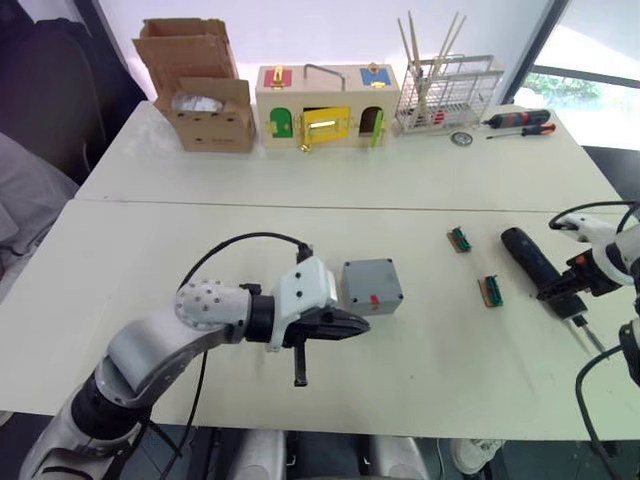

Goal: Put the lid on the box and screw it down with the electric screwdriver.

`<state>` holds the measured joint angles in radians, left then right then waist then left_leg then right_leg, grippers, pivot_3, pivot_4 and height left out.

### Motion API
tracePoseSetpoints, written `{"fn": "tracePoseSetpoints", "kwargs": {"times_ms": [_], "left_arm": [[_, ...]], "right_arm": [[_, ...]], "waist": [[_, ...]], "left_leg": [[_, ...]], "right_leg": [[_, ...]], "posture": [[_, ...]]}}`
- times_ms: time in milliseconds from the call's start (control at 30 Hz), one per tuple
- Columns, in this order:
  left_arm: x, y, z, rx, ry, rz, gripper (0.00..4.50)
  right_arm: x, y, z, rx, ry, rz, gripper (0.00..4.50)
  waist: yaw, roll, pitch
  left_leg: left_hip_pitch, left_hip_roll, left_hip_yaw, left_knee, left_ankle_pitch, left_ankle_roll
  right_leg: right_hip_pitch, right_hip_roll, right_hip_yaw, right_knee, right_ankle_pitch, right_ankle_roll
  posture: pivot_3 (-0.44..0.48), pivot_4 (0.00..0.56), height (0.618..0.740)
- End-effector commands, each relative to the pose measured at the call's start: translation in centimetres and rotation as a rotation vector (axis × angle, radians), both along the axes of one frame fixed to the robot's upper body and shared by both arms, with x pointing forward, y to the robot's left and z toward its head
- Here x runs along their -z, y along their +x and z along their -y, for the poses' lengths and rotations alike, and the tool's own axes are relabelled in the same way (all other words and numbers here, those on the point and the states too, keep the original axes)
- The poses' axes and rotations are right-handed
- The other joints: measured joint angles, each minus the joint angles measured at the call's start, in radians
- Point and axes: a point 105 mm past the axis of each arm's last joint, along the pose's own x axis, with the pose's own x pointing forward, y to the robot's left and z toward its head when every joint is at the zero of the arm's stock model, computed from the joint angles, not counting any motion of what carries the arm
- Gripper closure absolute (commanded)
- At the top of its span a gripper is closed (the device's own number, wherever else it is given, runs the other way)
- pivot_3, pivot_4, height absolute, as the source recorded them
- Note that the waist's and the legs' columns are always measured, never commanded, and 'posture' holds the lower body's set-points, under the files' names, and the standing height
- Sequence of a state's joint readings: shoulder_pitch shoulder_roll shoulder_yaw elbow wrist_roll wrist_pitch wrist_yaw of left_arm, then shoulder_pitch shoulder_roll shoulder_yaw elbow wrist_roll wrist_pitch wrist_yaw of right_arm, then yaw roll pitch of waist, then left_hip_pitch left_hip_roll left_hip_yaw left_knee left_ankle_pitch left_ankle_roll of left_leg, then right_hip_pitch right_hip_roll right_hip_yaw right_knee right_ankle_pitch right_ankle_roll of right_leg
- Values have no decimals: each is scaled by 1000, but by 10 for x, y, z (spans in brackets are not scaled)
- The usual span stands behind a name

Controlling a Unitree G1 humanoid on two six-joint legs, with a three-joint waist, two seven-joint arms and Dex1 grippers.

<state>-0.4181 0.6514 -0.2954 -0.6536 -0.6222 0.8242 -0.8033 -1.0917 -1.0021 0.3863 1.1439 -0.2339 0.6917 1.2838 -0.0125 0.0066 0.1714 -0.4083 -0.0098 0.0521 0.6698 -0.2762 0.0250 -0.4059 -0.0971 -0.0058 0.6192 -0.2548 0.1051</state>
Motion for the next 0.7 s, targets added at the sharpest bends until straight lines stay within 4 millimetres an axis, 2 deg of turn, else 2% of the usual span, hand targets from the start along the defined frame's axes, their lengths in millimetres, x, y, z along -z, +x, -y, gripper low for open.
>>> {"fn": "tracePoseSetpoints", "kwargs": {"times_ms": [33, 133, 200, 300, 333, 400, 467, 567, 667, 700], "left_arm": [[-15, 11, -7, -10, -34, 56, 4500], [-27, 30, -13, -70, -94, 57, 4500], [-34, 43, -16, -118, -137, 62, 4500], [-32, 49, -14, -130, -142, 61, 4500], [-31, 48, -14, -121, -146, 51, 4500], [-28, 52, -11, -134, -152, 43, 4500], [-27, 56, -9, -150, -171, 31, 4500], [-26, 59, -3, -155, -200, 11, 4500], [-23, 62, 5, -152, -203, -3, 4500], [-20, 65, 9, -157, -204, -4, 4500]], "right_arm": [[-68, 25, -4, 50, 50, 297, 2600], [-125, 36, -25, 60, 190, 570, 2600], [-156, 38, -60, -25, 331, 776, 2600], [-190, 19, -106, -131, 517, 1186, 2600], [-196, 9, -122, -161, 578, 1300, 2600], [-188, -5, -152, -128, 770, 1380, 2600], [-179, -14, -177, -130, 965, 1381, 2600], [-173, -18, -185, -52, 1127, 1431, 2600], [-160, -21, -202, -65, 1188, 1408, 2600], [-149, -20, -208, -81, 1156, 1385, 2600]], "waist": [[-3, 2, 1], [0, 4, 3], [4, 4, 4], [3, 1, 3], [2, 0, 3], [2, 1, 3], [9, 1, 3], [23, 1, 3], [26, 1, 3], [24, 1, 3]], "left_leg": [[0, 0, 0, 0, 1, -1], [-1, 1, 1, -3, 3, -6], [-3, 1, 0, -3, 3, -6], [-3, 5, -2, -4, 2, -4], [-3, 6, -3, -3, 2, -4], [-3, 6, -4, -4, 4, -7], [-3, 6, -4, -4, 5, -9], [-3, 4, -5, -2, 5, -8], [-3, 3, -4, -2, 4, -6], [-3, 3, -4, -2, 3, -5]], "right_leg": [[-1, 0, 0, 1, 1, 2], [-5, 0, 0, 3, 2, 3], [-8, 1, 0, 7, 1, 4], [-8, 4, -1, 10, 1, 4], [-8, 5, -1, 11, 1, 4], [-9, 6, -1, 13, 1, 4], [-10, 6, 0, 16, 1, 4], [-9, 4, -1, 17, 1, 4], [-8, 3, -1, 15, 1, 4], [-7, 3, -1, 14, 1, 4]], "posture": [[0, 150, 731], [0, 150, 731], [0, 150, 731], [0, 150, 731], [0, 150, 731], [0, 150, 731], [0, 150, 731], [0, 150, 731], [0, 150, 731], [0, 150, 731]]}}
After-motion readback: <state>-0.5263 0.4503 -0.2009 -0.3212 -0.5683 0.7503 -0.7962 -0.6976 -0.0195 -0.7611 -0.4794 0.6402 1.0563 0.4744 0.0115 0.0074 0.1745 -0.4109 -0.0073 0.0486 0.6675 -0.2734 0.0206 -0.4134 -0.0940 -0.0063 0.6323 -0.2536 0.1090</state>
